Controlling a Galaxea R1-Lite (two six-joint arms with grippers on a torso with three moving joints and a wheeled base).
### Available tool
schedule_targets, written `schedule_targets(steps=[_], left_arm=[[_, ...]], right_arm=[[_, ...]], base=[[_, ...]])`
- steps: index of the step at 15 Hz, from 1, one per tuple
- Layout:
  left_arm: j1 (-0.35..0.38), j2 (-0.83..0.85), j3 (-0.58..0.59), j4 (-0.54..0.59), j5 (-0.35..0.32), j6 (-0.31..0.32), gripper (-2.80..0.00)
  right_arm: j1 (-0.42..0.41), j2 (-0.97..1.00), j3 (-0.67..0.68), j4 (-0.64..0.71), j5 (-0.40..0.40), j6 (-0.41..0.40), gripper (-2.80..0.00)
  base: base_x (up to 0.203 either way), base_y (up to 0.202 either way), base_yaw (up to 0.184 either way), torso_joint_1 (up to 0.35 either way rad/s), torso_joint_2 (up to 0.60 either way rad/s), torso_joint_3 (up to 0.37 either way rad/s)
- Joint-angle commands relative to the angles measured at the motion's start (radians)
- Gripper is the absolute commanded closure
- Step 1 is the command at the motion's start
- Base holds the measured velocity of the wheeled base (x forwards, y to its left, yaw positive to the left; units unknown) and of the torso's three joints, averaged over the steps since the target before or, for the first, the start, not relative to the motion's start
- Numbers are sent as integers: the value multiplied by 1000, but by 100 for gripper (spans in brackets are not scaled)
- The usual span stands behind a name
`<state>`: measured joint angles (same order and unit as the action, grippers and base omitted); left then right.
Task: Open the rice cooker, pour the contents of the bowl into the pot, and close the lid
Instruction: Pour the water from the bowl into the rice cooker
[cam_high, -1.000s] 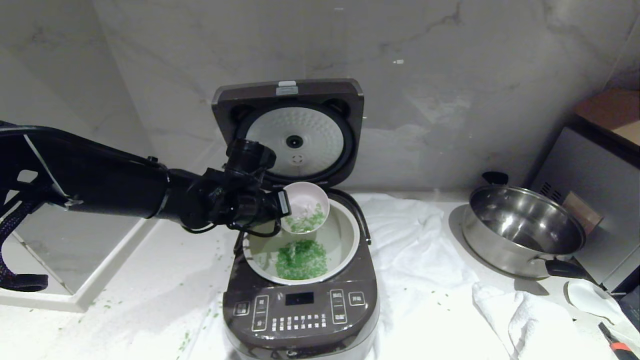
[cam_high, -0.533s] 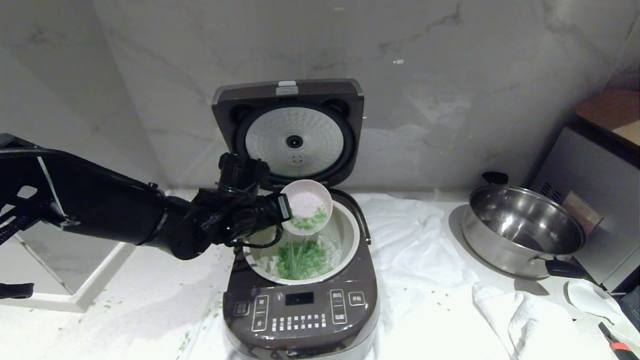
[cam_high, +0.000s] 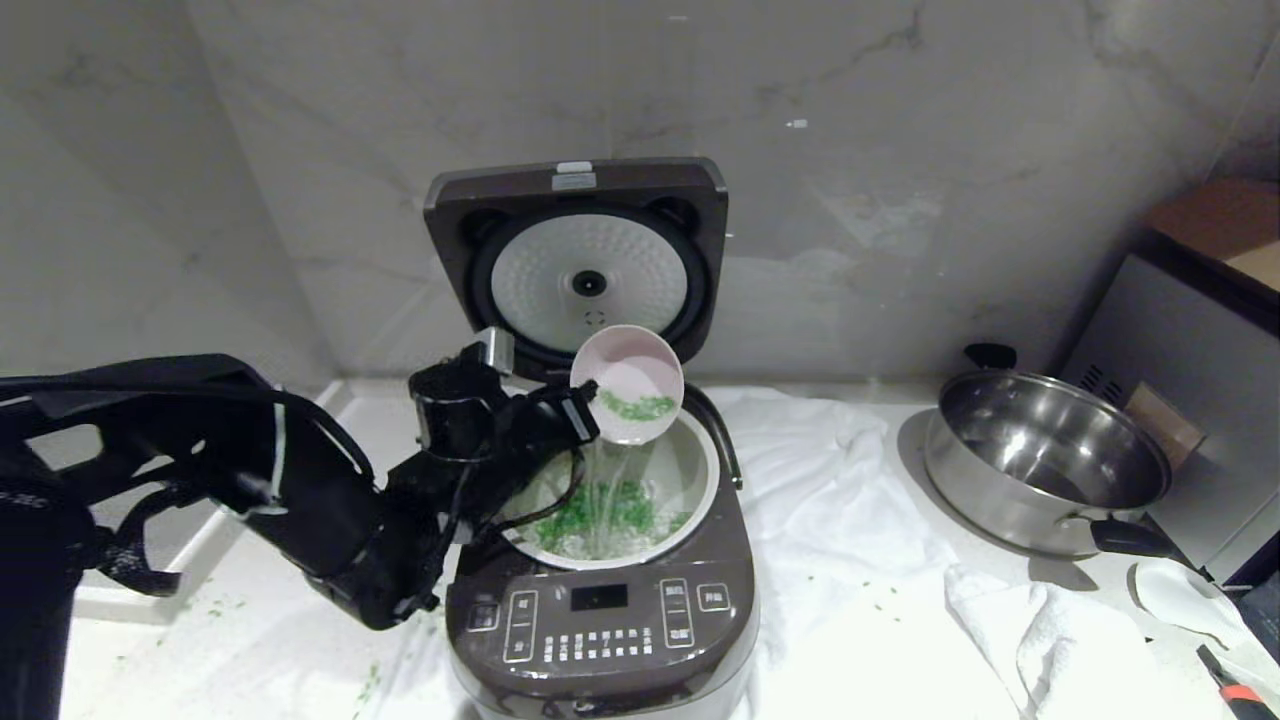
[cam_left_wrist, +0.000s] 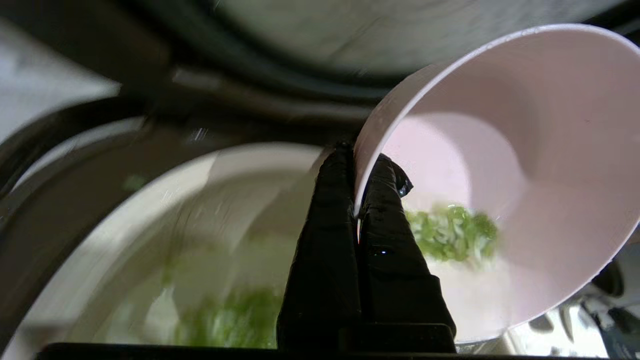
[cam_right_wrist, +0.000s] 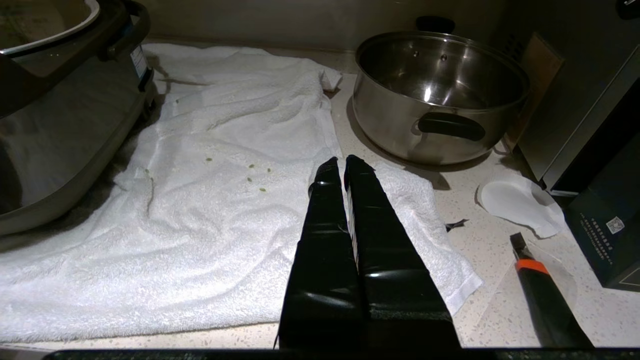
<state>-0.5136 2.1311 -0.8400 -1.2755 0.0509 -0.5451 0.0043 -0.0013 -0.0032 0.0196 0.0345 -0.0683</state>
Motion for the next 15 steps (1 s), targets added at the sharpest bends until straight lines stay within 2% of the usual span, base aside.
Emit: schedule_targets(steps=[1,4,15], left_arm=[[4,107,28,-236,-3,16,0],[2,148,48,-255,-9,41,0],[0,43,52,-255,-13,24,0]], right_arm=[[0,1,0,0,1,-1,0],[0,1,0,0,1,-1,0],[0,1,0,0,1,-1,0]], base=[[0,0,0,0,0,0],[0,0,0,0,0,0],[0,0,0,0,0,0]])
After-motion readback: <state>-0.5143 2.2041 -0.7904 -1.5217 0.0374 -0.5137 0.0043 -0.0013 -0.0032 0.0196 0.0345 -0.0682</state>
